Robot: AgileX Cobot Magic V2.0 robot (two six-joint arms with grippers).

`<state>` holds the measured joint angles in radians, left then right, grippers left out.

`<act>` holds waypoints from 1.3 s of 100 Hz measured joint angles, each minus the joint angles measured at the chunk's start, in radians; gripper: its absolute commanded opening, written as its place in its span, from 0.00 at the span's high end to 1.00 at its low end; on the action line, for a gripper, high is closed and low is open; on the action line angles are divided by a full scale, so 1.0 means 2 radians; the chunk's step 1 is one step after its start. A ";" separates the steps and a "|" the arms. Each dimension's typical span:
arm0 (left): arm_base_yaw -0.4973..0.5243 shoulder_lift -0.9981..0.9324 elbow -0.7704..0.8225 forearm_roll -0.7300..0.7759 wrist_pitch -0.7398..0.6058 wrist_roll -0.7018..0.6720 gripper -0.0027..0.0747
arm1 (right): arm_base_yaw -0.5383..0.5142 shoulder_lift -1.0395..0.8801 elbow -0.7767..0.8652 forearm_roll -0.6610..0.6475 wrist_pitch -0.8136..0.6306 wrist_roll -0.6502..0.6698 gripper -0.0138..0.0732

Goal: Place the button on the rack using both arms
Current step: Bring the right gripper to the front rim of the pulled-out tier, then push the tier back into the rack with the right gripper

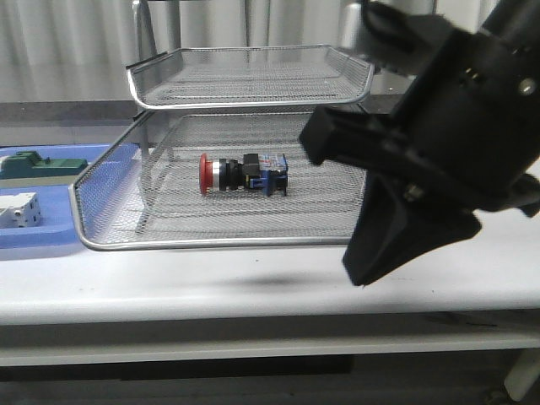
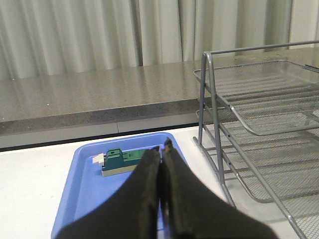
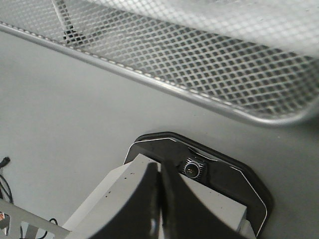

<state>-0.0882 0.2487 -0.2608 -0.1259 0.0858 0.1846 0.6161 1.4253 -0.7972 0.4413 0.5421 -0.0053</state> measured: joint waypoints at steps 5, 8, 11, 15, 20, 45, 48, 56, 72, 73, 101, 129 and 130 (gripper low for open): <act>0.000 0.000 0.000 0.000 0.000 0.000 0.99 | 0.011 0.014 0.000 0.004 -0.012 0.000 0.92; 0.000 0.000 0.000 0.000 0.000 0.000 0.99 | 0.018 0.021 0.000 0.006 -0.019 0.000 0.92; 0.000 0.000 0.000 0.000 0.000 0.000 0.99 | 0.026 0.030 0.000 0.008 -0.027 0.000 0.92; 0.000 0.000 0.000 0.000 0.000 0.000 0.99 | 0.034 0.038 0.000 0.009 -0.036 0.000 0.92; 0.000 0.000 0.000 0.000 0.000 0.000 0.99 | 0.044 0.049 0.000 0.009 -0.049 0.000 0.92; 0.000 0.000 0.000 0.000 0.000 0.000 0.99 | 0.061 0.070 -0.001 0.012 -0.094 -0.001 0.92; 0.000 0.000 0.000 0.000 0.000 0.000 0.99 | 0.061 0.071 -0.001 0.012 -0.101 -0.001 0.92; 0.000 0.000 0.000 0.000 0.000 0.000 0.99 | 0.061 0.073 -0.001 0.012 -0.116 -0.001 0.92; 0.000 0.000 0.000 0.000 0.000 0.000 0.99 | 0.061 0.082 -0.016 0.011 -0.128 -0.001 0.92; 0.000 0.000 0.000 0.000 0.000 0.000 0.99 | 0.061 0.084 -0.017 0.011 -0.128 -0.001 0.92; 0.000 0.000 0.000 0.000 0.000 0.000 0.99 | 0.048 0.111 -0.059 -0.021 -0.131 -0.001 0.92; 0.000 0.000 0.000 0.000 0.000 0.000 0.99 | -0.004 0.147 -0.113 -0.055 -0.133 -0.002 0.92; 0.000 0.000 0.000 0.000 0.000 0.000 0.99 | -0.005 0.149 -0.116 -0.058 -0.133 -0.002 0.92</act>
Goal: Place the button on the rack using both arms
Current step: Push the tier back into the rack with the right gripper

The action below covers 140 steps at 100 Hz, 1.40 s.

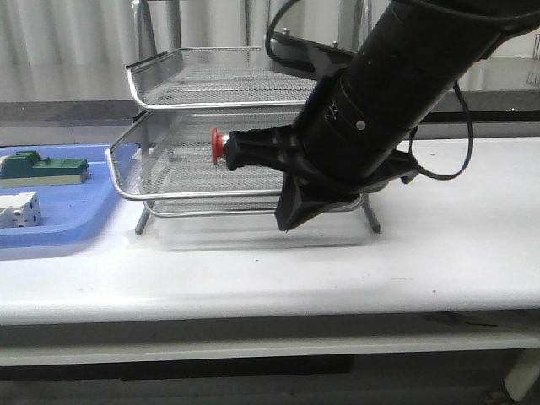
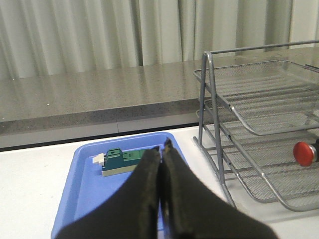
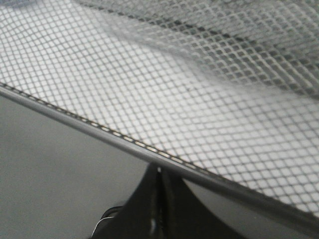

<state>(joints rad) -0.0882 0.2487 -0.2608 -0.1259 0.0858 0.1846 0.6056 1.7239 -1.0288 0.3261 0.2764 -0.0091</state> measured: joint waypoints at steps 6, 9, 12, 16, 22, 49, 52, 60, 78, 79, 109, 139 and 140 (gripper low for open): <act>0.000 0.000 0.000 0.000 0.000 0.000 0.99 | -0.013 0.010 -0.012 -0.005 -0.001 0.000 0.92; 0.000 0.000 0.000 0.000 0.000 0.000 0.99 | -0.018 0.017 -0.018 -0.009 -0.001 -0.001 0.92; 0.000 0.000 0.000 0.000 0.000 0.000 0.99 | -0.023 0.023 -0.026 -0.011 -0.001 -0.001 0.92; 0.000 0.000 0.000 0.000 0.000 0.000 0.99 | -0.030 0.033 -0.034 -0.014 -0.001 -0.002 0.92; 0.000 0.000 0.000 0.000 0.000 0.000 0.99 | -0.039 0.044 -0.047 -0.017 -0.003 -0.005 0.92; 0.000 0.000 0.000 0.000 0.000 0.000 0.99 | -0.051 0.073 -0.090 -0.037 -0.003 -0.009 0.92; 0.000 0.000 0.000 0.000 0.000 0.000 0.99 | -0.051 0.074 -0.093 -0.039 -0.003 -0.009 0.92; 0.000 0.000 0.000 0.000 0.000 0.000 0.99 | -0.051 0.074 -0.098 -0.041 -0.003 -0.009 0.92; 0.000 0.000 0.000 0.000 0.000 0.000 0.99 | -0.052 0.074 -0.103 -0.043 0.008 -0.009 0.92; 0.000 0.000 0.000 0.000 0.000 0.000 0.99 | -0.052 0.074 -0.103 -0.043 0.009 -0.009 0.92; 0.000 0.000 0.000 0.000 0.000 0.000 0.99 | -0.053 0.038 -0.103 -0.049 0.076 -0.009 0.92; 0.000 0.000 0.000 0.000 0.000 0.000 0.99 | -0.072 -0.046 -0.103 -0.092 0.115 -0.009 0.92; 0.000 0.000 0.000 0.000 0.000 0.000 0.99 | -0.073 -0.051 -0.102 -0.094 0.117 -0.009 0.92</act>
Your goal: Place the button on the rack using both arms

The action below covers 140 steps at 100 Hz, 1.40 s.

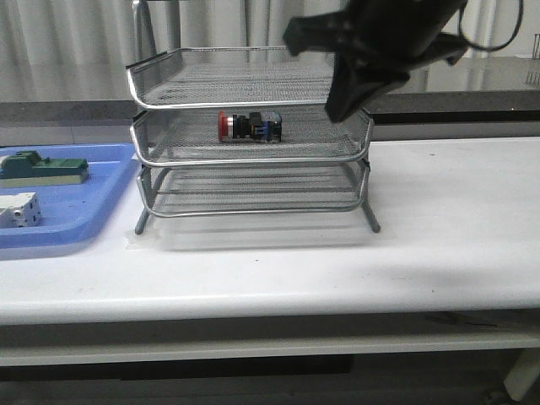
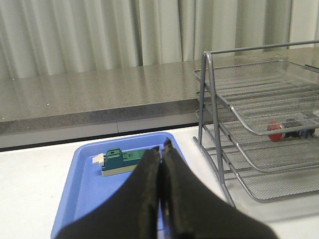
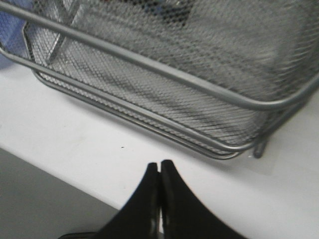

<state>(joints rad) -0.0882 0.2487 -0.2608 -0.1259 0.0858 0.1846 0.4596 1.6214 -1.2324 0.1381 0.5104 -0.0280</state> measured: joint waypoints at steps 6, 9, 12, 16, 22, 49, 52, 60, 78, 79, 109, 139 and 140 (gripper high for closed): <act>0.000 0.000 0.000 0.000 0.000 0.000 0.99 | -0.014 -0.020 0.006 -0.006 0.002 0.000 0.92; 0.000 0.000 0.000 0.000 0.000 0.000 0.99 | -0.022 -0.033 0.010 -0.009 0.003 0.000 0.92; 0.000 0.000 0.000 0.000 0.000 0.000 0.99 | -0.030 -0.044 0.016 -0.010 0.003 0.000 0.92; 0.000 0.000 0.000 0.000 0.000 0.000 0.99 | -0.043 -0.061 0.022 -0.012 0.004 0.000 0.92; 0.000 0.000 0.000 0.000 0.000 0.000 0.99 | -0.064 -0.084 0.036 -0.015 0.006 0.000 0.92; 0.000 0.000 0.000 0.000 0.000 0.000 0.99 | -0.136 -0.209 0.113 -0.027 0.009 0.000 0.92; 0.000 0.000 0.000 0.000 0.000 0.000 0.99 | -0.141 -0.222 0.121 -0.028 0.010 0.000 0.92; 0.000 0.000 0.000 0.000 0.000 0.000 0.99 | -0.148 -0.259 0.144 -0.031 0.011 0.000 0.92; 0.000 0.000 0.000 0.000 0.000 0.000 0.99 | -0.153 -0.335 0.195 -0.032 0.013 0.000 0.92; 0.000 0.000 0.000 0.000 0.000 0.000 0.99 | -0.153 -0.341 0.197 -0.032 0.013 0.000 0.92; 0.000 0.000 0.000 0.000 0.000 0.000 0.99 | -0.153 -0.471 0.271 -0.032 0.015 0.000 0.92; 0.000 0.000 0.000 0.000 0.000 0.000 0.99 | -0.153 -0.590 0.313 -0.034 0.023 0.000 0.92; 0.000 0.000 0.000 0.000 0.000 0.000 0.99 | -0.153 -0.592 0.313 -0.034 0.023 0.000 0.92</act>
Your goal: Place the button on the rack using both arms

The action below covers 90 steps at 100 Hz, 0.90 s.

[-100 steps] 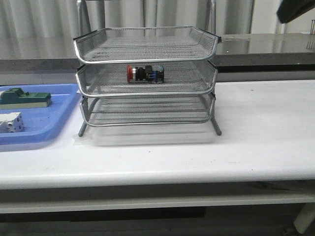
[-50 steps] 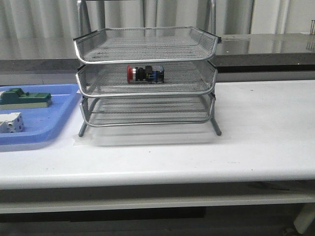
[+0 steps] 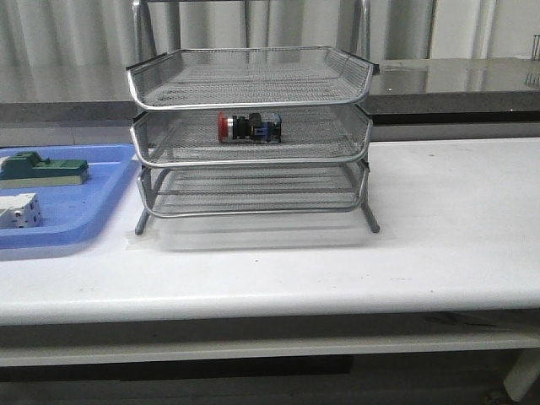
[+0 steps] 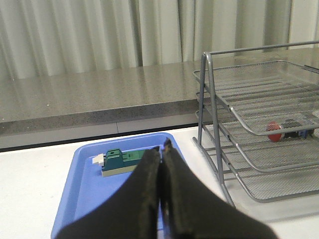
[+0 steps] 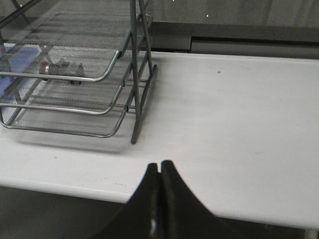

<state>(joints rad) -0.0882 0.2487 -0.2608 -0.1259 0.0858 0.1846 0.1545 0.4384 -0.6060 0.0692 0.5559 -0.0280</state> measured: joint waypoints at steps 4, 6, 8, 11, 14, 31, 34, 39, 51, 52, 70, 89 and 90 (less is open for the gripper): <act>0.000 0.000 0.000 0.000 0.000 0.000 0.99 | 0.000 -0.010 0.001 -0.001 0.001 0.000 0.92; 0.000 0.000 0.000 0.000 0.000 0.000 0.99 | 0.000 -0.014 0.001 -0.001 0.001 0.000 0.92; 0.000 0.000 0.000 0.000 0.000 0.000 0.99 | 0.000 -0.017 0.001 -0.001 0.002 0.000 0.92; 0.000 0.000 0.000 0.000 0.000 0.000 0.99 | 0.000 -0.021 0.002 -0.001 0.003 0.000 0.92; 0.000 0.000 0.000 0.000 0.000 0.000 0.99 | 0.000 -0.023 0.002 -0.001 0.005 0.000 0.92; 0.000 0.000 0.000 0.000 0.000 0.000 0.99 | 0.000 -0.025 0.002 -0.001 0.012 0.000 0.92; 0.000 0.000 0.000 0.000 0.000 0.000 0.99 | 0.000 -0.025 0.002 -0.002 0.014 0.000 0.92; 0.000 0.000 0.000 0.000 0.000 0.000 0.99 | 0.000 -0.025 0.003 -0.002 0.015 0.000 0.92; 0.000 0.000 0.000 0.000 0.000 0.000 0.99 | 0.000 -0.025 0.003 -0.002 0.015 0.000 0.92; 0.000 0.000 0.000 0.000 0.000 0.000 0.99 | 0.000 -0.025 0.003 -0.002 0.015 0.000 0.92; 0.000 0.000 0.000 0.000 0.000 0.000 0.99 | 0.000 -0.025 0.003 -0.002 0.015 0.000 0.92; 0.000 0.000 0.000 0.000 0.001 0.000 0.99 | 0.000 -0.025 0.005 -0.002 0.015 0.000 0.92; 0.000 0.000 0.000 0.000 0.001 0.000 0.99 | 0.000 -0.025 0.004 -0.003 0.015 0.000 0.92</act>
<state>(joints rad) -0.0882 0.2487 -0.2608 -0.1259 0.0875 0.1846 0.1545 0.3886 -0.5973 0.0631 0.5852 -0.0280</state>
